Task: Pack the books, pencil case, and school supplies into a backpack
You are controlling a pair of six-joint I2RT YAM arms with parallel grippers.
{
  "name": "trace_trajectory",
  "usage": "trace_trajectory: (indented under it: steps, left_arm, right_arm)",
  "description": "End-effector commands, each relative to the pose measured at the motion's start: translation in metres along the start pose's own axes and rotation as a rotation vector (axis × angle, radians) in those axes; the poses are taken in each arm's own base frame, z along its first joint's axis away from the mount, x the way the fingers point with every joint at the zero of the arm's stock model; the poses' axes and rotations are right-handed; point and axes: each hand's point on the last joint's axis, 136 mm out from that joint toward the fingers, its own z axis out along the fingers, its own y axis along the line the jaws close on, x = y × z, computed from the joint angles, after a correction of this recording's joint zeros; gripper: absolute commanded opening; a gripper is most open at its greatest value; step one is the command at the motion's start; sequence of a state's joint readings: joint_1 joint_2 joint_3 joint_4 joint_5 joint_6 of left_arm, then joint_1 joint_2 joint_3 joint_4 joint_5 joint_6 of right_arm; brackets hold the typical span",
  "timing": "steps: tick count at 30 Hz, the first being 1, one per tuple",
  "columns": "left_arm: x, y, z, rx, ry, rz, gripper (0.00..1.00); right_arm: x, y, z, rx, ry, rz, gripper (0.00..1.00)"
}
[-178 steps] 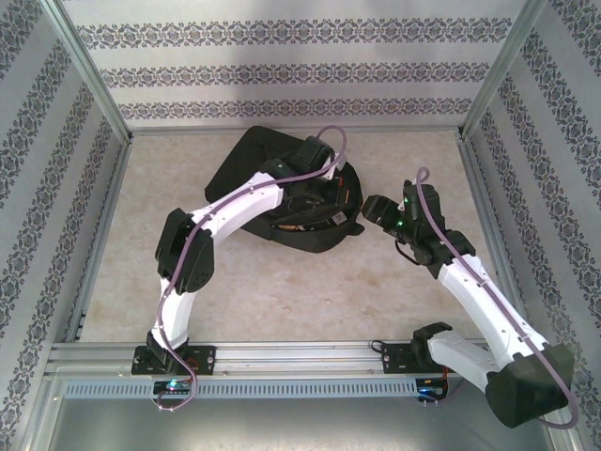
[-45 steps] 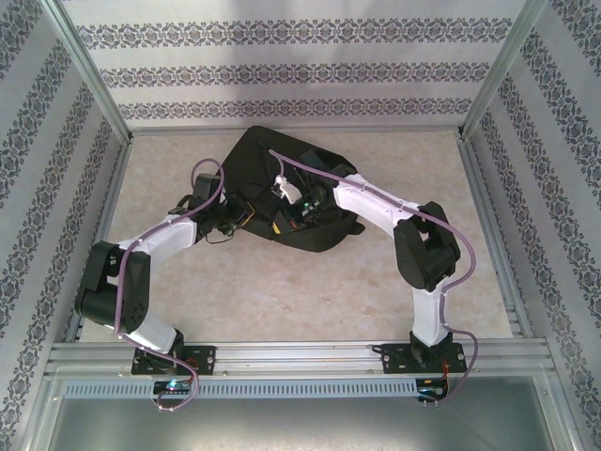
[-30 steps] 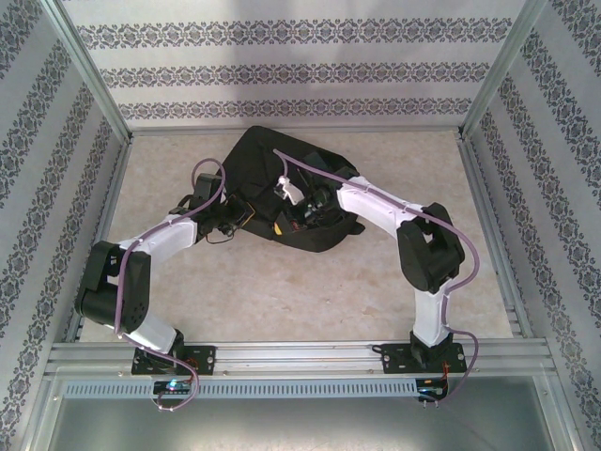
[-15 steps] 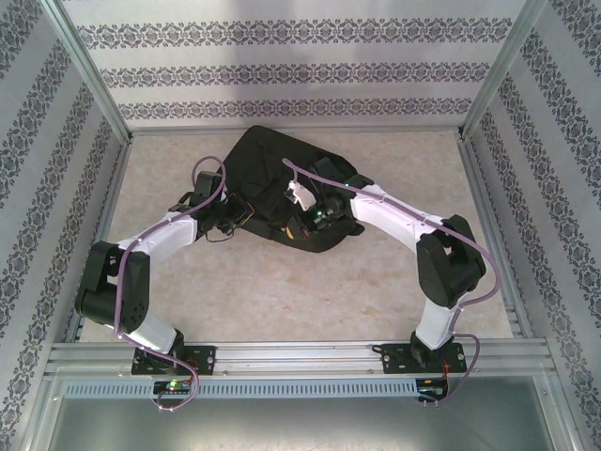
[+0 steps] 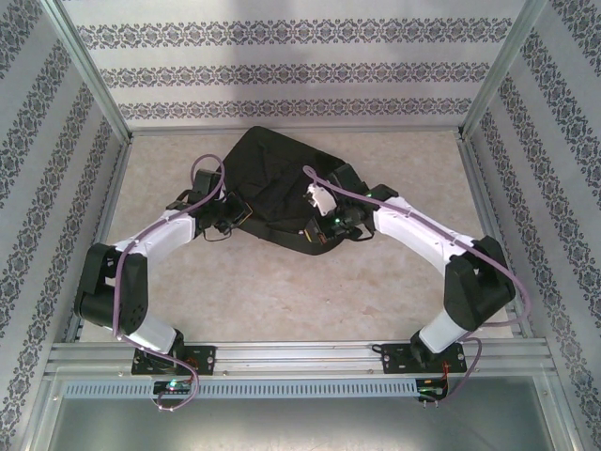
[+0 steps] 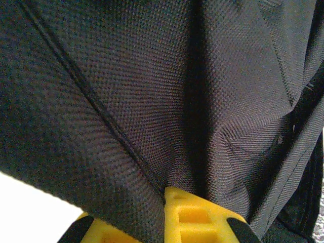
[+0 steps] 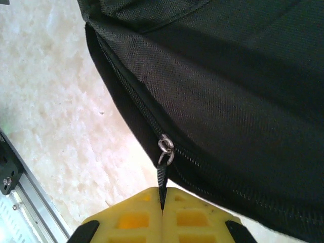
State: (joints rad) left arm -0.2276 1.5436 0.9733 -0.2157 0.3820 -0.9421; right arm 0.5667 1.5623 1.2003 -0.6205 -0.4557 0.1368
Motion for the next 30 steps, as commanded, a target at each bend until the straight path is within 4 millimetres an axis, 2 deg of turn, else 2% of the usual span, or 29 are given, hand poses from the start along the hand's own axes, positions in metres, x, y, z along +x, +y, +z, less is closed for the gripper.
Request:
trace_trajectory:
  steps: [1,6,10,11,12,16,19,23,28,30]
  left_arm:
    - [-0.033,-0.008,-0.025,-0.027,-0.128,0.064,0.00]
    - [-0.041,-0.011,-0.036,-0.090,-0.137,0.119,0.00]
    - [-0.045,-0.012,-0.043,-0.138,-0.121,0.149,0.00]
    - [-0.046,-0.010,-0.045,-0.144,-0.119,0.139,0.01]
    - [-0.046,-0.008,-0.048,-0.145,-0.117,0.126,0.09]
    - [-0.042,0.002,-0.069,-0.131,-0.107,0.056,0.34]
    - [-0.031,0.009,-0.089,-0.133,-0.101,0.023,0.45]
    - [-0.006,0.030,-0.104,-0.216,-0.034,-0.073,0.49]
    - [0.040,0.055,-0.096,-0.255,0.126,-0.217,0.42]
    - [0.049,0.056,-0.095,-0.242,0.144,-0.245,0.41]
  right_arm:
    - [0.013,0.021,-0.011,-0.056,0.020,0.017,0.00]
    - [0.021,0.077,0.001,-0.168,0.080,-0.045,0.00]
    - [0.017,0.118,0.017,-0.256,0.089,-0.058,0.00]
    - [0.015,0.127,0.023,-0.270,0.093,-0.057,0.00]
    - [0.012,0.134,0.027,-0.278,0.092,-0.051,0.00]
    - [-0.014,0.145,0.044,-0.285,0.013,0.070,0.00]
    - [-0.030,0.153,0.050,-0.298,-0.050,0.166,0.00]
    - [-0.039,0.165,0.056,-0.313,-0.076,0.250,0.00]
    - [-0.035,0.153,0.060,-0.268,-0.087,0.353,0.00]
    - [-0.032,0.153,0.060,-0.271,-0.072,0.364,0.00]
